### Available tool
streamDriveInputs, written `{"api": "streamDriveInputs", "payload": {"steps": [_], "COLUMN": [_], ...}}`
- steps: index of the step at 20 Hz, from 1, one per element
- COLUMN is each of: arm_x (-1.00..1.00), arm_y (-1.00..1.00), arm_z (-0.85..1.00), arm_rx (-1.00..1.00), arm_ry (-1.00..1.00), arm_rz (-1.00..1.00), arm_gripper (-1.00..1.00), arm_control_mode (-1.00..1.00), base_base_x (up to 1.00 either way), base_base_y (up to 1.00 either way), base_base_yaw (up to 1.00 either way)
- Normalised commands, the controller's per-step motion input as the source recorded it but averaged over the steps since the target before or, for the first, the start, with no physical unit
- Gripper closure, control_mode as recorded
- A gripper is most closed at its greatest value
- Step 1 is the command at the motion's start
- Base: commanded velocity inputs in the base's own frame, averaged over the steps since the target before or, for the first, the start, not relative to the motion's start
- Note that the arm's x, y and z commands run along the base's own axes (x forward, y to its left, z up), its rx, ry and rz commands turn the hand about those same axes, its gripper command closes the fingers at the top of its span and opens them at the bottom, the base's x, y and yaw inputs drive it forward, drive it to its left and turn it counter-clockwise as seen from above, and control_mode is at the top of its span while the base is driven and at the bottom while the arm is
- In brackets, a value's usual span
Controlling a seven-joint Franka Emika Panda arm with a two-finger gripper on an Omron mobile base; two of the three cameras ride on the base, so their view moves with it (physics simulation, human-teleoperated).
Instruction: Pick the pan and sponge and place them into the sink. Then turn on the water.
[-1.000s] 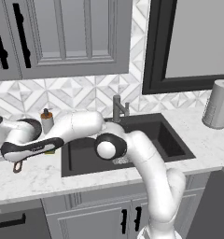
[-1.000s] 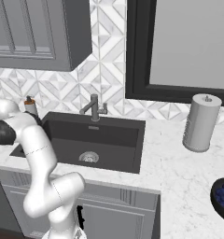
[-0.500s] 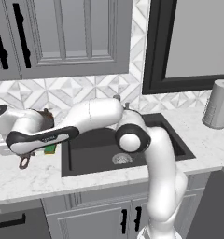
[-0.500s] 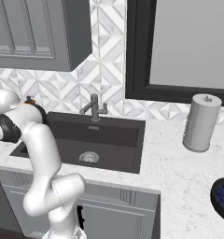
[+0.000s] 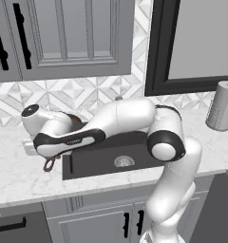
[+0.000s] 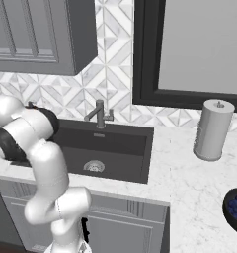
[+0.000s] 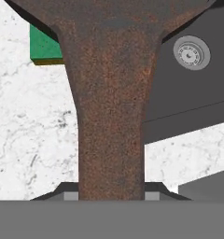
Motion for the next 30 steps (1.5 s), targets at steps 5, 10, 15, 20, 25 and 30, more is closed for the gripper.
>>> {"api": "streamDriveInputs", "payload": {"steps": [5, 10, 15, 20, 25, 30], "arm_x": [-0.01, 0.07, 0.2, 0.25, 0.42, 0.57], "arm_y": [-0.95, -0.82, -0.66, -0.44, -0.08, 0.0], "arm_z": [0.0, 0.0, 0.0, -0.17, -0.26, -0.15], "arm_rx": [0.06, 0.09, 0.09, 0.01, -0.02, 0.0], "arm_ry": [0.08, 0.16, 0.12, 0.03, 0.03, 0.04], "arm_rz": [-0.16, -0.18, -0.21, -0.24, -0.29, -0.39], "arm_gripper": [1.0, 1.0, 1.0, 1.0, 1.0, 1.0], "arm_control_mode": [-1.0, -1.0, -1.0, -1.0, -1.0, -1.0], "base_base_x": [0.0, 0.0, 0.0, 0.0, 0.0, 0.0], "base_base_y": [0.0, 0.0, 0.0, 0.0, 0.0, 0.0], "base_base_yaw": [0.0, 0.0, 0.0, 0.0, 0.0, 0.0]}}
